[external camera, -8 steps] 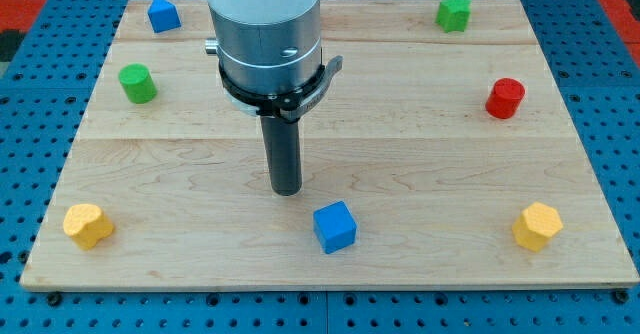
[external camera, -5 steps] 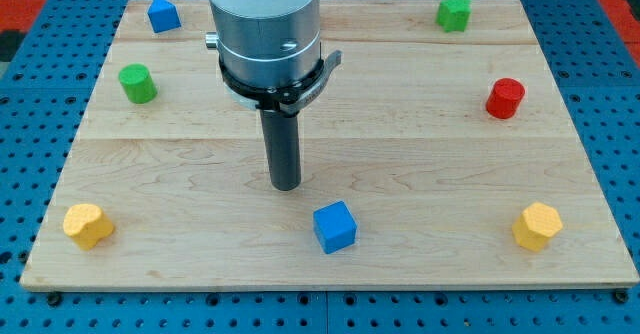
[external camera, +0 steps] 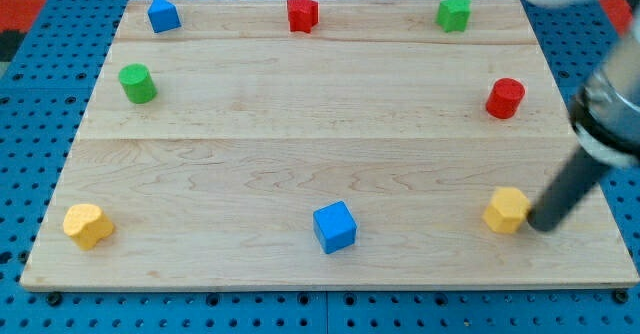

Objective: Move the yellow hexagon to the center of the board

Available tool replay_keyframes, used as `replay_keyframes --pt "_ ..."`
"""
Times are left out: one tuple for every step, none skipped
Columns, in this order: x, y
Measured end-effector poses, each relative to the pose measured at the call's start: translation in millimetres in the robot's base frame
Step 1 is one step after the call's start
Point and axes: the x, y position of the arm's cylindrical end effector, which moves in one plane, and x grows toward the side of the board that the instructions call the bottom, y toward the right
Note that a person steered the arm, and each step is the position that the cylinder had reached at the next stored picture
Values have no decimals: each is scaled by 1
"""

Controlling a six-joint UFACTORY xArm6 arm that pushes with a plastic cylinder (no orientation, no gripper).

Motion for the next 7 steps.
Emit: replay_keyframes --pt "-58 -63" --pt "-67 -9" --pt "-29 -4" --pt "4 -55" --pt "-5 -78" --pt "-43 -159" --pt "-55 -180"
